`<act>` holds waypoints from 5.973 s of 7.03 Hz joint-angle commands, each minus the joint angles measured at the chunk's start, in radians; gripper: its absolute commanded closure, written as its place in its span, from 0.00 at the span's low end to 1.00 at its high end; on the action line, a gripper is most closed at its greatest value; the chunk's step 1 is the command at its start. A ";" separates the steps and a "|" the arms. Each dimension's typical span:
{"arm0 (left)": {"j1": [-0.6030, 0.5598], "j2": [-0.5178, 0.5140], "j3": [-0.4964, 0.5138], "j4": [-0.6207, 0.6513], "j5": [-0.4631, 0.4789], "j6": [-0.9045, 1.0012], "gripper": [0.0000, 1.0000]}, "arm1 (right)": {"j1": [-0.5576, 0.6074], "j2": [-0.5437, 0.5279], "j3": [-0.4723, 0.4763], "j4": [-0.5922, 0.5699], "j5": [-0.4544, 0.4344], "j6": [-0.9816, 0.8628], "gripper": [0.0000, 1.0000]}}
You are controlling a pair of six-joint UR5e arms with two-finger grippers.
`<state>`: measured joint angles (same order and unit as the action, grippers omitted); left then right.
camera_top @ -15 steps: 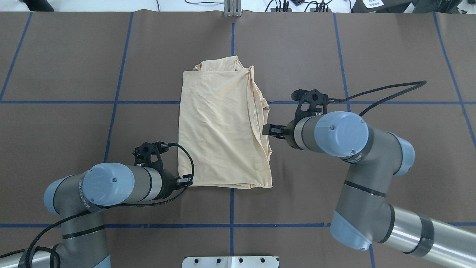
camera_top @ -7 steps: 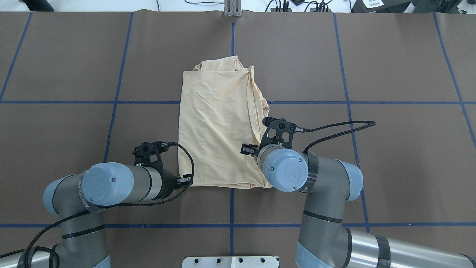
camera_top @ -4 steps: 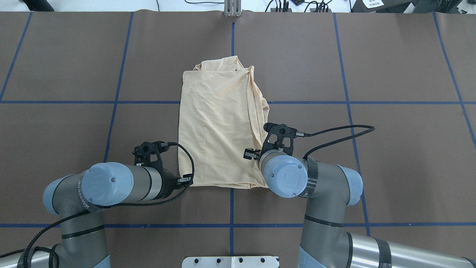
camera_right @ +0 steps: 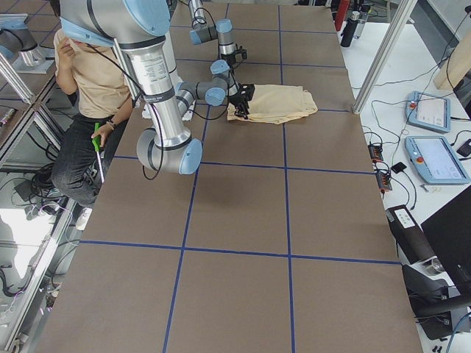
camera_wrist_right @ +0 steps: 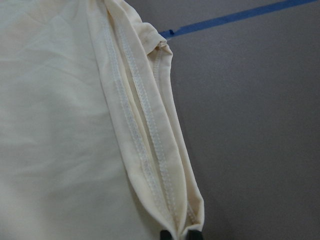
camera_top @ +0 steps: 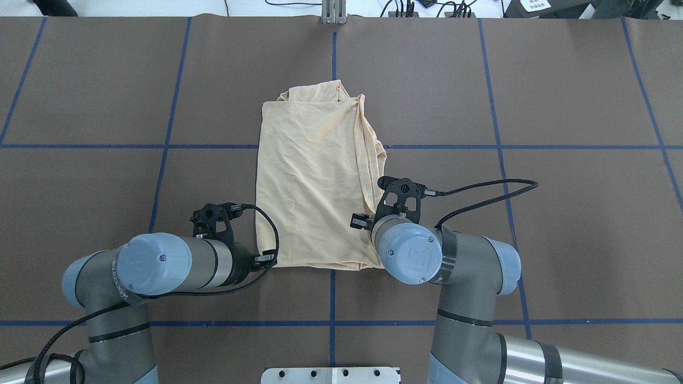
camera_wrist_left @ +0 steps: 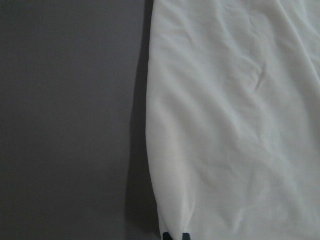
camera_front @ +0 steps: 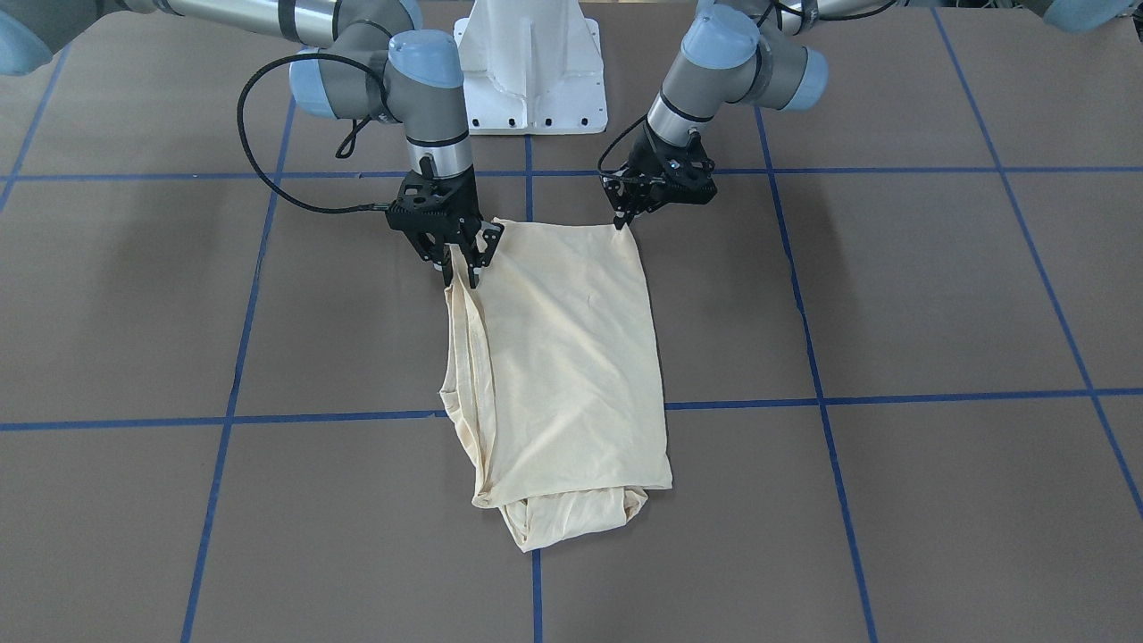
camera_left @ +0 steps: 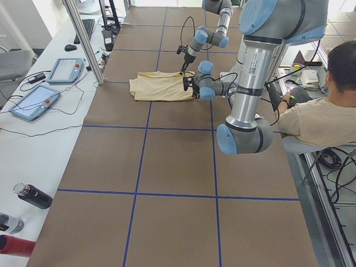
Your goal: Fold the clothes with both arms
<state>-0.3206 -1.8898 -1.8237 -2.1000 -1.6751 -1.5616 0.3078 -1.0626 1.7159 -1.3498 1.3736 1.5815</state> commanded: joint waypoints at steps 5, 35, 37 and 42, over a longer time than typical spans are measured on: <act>-0.003 0.017 -0.093 0.006 -0.005 0.000 1.00 | -0.064 -0.097 0.208 -0.008 0.007 0.000 1.00; -0.394 -0.278 0.248 0.101 -0.043 0.457 0.00 | 0.158 0.180 -0.133 -0.127 -0.030 -0.540 1.00; -0.394 -0.278 0.244 0.101 -0.044 0.456 0.00 | 0.221 0.215 -0.218 -0.114 -0.033 -0.586 1.00; -0.394 -0.267 0.206 0.107 -0.102 0.466 0.00 | 0.374 0.345 -0.487 0.167 0.226 -0.587 0.00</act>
<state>-0.7149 -2.1645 -1.6011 -1.9963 -1.7368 -1.1022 0.6181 -0.7372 1.2351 -1.1894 1.4487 0.9978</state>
